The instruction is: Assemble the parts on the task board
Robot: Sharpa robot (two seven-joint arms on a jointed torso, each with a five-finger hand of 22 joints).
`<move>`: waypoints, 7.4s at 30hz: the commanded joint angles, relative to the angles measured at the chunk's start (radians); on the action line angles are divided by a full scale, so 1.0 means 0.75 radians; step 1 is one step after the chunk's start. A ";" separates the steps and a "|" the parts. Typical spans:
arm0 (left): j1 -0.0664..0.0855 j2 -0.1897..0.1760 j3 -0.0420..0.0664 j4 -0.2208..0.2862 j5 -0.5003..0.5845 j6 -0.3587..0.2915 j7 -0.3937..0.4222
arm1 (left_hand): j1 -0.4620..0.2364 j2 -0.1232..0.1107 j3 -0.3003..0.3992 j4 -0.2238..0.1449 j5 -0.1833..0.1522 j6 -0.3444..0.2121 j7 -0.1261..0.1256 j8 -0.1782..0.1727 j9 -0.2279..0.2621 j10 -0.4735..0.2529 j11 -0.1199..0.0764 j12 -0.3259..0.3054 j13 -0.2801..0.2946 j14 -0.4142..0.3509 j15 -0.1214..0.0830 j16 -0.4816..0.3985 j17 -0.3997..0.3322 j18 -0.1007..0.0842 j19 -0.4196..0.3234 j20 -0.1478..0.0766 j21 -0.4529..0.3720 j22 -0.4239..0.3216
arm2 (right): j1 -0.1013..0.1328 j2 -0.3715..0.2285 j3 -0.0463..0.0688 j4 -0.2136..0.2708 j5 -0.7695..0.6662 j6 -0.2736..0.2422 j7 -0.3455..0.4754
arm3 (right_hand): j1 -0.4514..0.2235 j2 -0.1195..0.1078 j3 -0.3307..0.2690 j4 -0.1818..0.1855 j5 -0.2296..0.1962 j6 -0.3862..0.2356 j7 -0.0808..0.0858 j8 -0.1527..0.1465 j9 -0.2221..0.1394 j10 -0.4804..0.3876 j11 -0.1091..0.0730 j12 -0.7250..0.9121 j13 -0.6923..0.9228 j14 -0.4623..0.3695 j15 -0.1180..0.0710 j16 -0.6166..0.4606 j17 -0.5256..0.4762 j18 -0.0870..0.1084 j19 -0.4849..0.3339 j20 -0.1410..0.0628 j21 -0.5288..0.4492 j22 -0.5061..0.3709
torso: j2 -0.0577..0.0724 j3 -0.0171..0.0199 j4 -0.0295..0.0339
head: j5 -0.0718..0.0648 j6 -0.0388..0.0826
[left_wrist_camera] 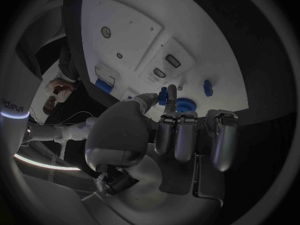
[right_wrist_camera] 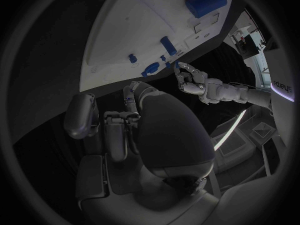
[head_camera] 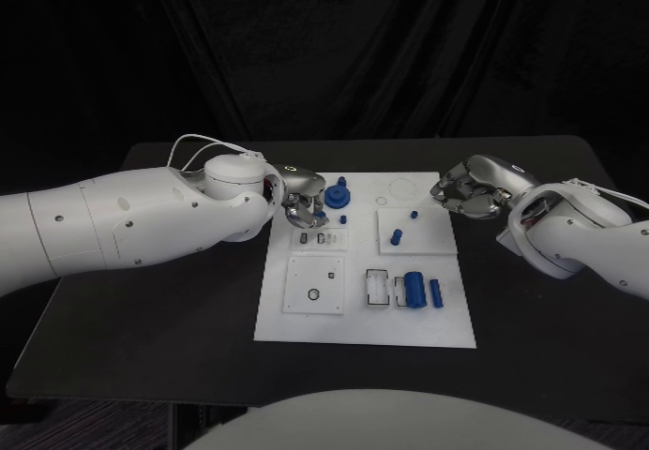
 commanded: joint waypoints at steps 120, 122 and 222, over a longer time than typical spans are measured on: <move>-0.326 -0.086 0.000 0.039 -0.400 -0.846 -0.032 | -0.138 -0.054 -0.177 0.135 -0.278 -0.018 -0.028 0.059 0.314 0.138 -0.033 0.005 0.351 0.139 -0.041 0.004 0.351 -0.008 0.140 -0.044 0.004 0.351 | -0.010 -0.013 0.001 -0.002 -0.002 0.015 -0.024 | 0.000 0.011 0.016 -0.004 0.006 0.011 0.003 -0.009 0.001 0.122 -0.001 -0.005 0.334 0.140 0.000 -0.004 0.344 0.002 -0.005 -0.007 -0.011 0.195 | -0.001 -0.0008 0.0002 | 0.036 0.000; -0.326 -0.089 0.000 0.041 -0.408 -0.846 -0.045 | -0.141 -0.055 -0.184 0.135 -0.281 -0.013 -0.029 0.059 0.315 0.138 -0.033 0.005 0.351 0.139 -0.041 0.004 0.351 -0.008 0.140 -0.044 0.004 0.351 | -0.010 -0.014 0.001 -0.001 -0.002 0.016 -0.025 | 0.000 0.011 0.016 -0.004 0.006 0.012 0.003 -0.008 0.001 0.122 -0.001 -0.006 0.334 0.140 0.000 -0.004 0.345 0.002 -0.005 -0.007 -0.010 0.195 | -0.001 -0.0001 0.0001 | 0.035 0.000; 0.118 0.396 0.001 -0.479 0.220 0.611 -0.195 | -0.019 -0.011 -0.460 0.122 -0.475 0.048 -0.029 -0.041 0.391 0.138 -0.030 0.005 0.351 0.139 -0.034 0.004 0.351 -0.008 0.140 -0.036 0.004 0.351 | -0.009 0.057 0.001 -0.015 0.015 -0.062 0.016 | 0.004 0.004 0.021 -0.017 0.010 0.020 0.001 -0.007 0.003 0.127 -0.002 -0.001 0.339 0.142 -0.001 0.003 0.351 -0.001 0.002 -0.009 0.003 0.199 | -0.018 0.0316 -0.0549 | 0.047 0.034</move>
